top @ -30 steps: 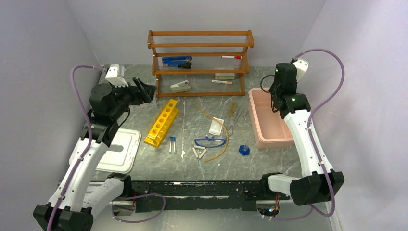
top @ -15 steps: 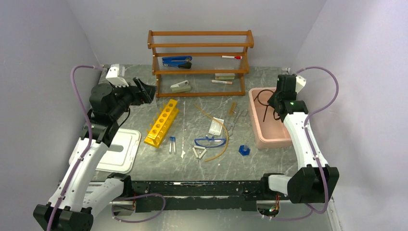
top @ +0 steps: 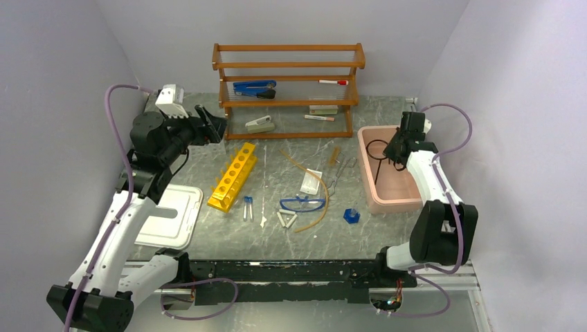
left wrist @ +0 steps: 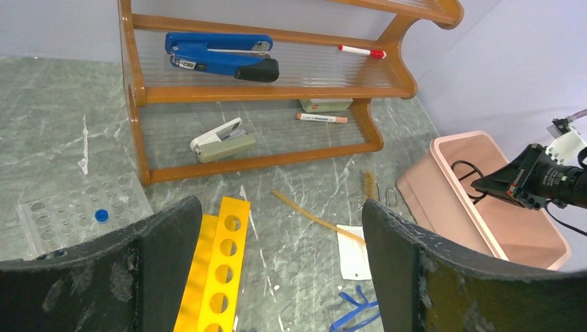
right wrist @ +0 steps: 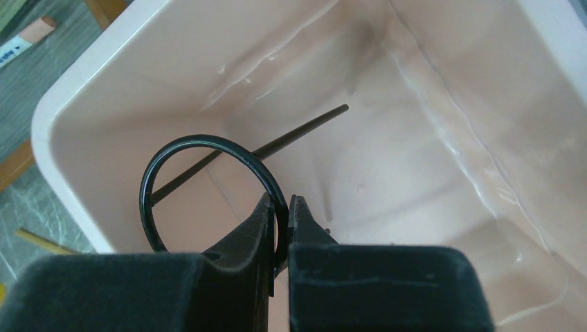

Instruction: Organize the chemistry lab equipment

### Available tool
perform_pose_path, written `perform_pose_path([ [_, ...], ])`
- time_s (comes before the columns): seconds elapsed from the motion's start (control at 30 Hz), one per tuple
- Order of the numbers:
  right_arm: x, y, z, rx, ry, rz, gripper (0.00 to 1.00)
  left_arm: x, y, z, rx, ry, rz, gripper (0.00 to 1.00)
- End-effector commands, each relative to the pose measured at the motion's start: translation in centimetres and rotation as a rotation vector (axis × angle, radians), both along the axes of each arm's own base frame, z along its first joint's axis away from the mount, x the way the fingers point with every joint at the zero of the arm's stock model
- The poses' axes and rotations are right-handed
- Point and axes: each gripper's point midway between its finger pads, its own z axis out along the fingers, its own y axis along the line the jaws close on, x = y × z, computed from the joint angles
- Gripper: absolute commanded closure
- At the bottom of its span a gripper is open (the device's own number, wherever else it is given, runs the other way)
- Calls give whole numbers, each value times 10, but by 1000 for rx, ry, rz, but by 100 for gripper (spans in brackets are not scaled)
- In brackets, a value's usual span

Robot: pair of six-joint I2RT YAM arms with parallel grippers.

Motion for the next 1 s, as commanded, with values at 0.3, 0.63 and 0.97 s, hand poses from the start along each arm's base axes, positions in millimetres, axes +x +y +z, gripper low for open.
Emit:
perform_pose_path([
  [0.3, 42, 12, -9, 91, -88, 83, 99, 14, -11, 10, 2, -26, -36, 11],
  [0.63, 35, 4, 12, 81, -81, 12, 46, 18, -10, 10, 9, -18, -23, 10],
  [0.97, -2, 4, 78, 32, -129, -6, 36, 27, -3, 1, 20, 42, 29, 5],
])
